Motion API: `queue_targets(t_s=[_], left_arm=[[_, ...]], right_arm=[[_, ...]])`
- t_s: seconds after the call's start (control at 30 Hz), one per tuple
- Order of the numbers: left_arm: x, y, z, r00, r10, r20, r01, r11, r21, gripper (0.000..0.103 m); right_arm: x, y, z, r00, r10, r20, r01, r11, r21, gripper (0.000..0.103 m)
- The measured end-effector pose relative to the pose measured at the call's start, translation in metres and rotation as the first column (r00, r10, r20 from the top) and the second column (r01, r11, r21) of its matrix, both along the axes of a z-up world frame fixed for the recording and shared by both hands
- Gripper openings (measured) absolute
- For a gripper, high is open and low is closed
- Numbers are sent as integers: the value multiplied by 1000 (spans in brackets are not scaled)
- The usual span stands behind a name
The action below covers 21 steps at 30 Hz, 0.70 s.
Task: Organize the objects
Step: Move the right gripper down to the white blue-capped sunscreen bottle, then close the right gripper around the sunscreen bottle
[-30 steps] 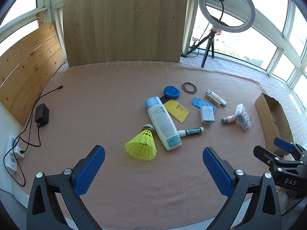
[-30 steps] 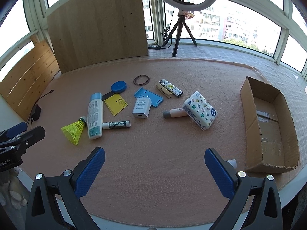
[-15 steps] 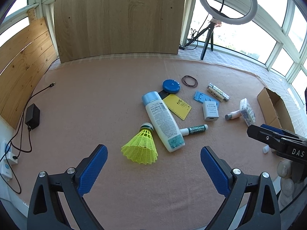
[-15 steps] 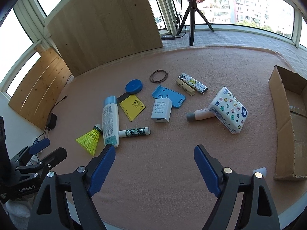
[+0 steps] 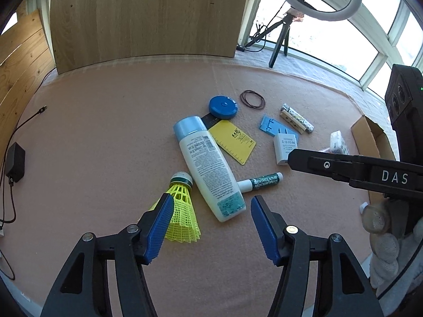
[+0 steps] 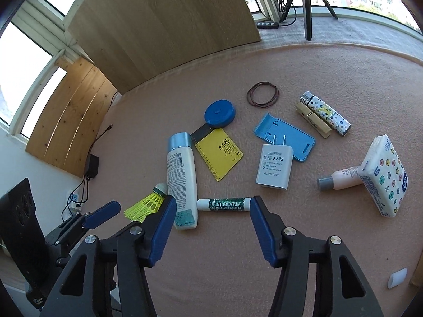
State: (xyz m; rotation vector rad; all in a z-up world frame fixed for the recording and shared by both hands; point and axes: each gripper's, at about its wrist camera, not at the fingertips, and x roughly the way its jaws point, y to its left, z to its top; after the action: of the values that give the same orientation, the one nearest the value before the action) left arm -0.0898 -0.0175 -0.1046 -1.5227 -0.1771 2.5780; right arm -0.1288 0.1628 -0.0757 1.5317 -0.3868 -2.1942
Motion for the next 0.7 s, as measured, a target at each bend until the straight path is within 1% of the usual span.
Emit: queue_targets(t_s=[0.13, 0.2, 0.43, 0.6, 0.7], left_arm=[[-9, 7, -12, 999, -26, 25, 25, 999, 21, 63], [-14, 8, -17, 999, -32, 36, 30, 999, 39, 61], [-28, 7, -32, 997, -22, 75, 16, 997, 80, 60], [-39, 6, -39, 995, -23, 92, 14, 995, 102, 60], [-43, 7, -41, 995, -32, 91, 23, 994, 104, 60]], right_arm=[[-14, -14, -11, 998, 36, 44, -35, 999, -40, 50], [-20, -23, -17, 997, 60, 58, -58, 997, -41, 50], [-37, -43, -41, 987, 107, 118, -104, 994, -38, 49], [-47, -46, -56, 981, 104, 166, -95, 993, -64, 49], [-53, -47, -63, 976, 99, 192, -82, 992, -96, 49]])
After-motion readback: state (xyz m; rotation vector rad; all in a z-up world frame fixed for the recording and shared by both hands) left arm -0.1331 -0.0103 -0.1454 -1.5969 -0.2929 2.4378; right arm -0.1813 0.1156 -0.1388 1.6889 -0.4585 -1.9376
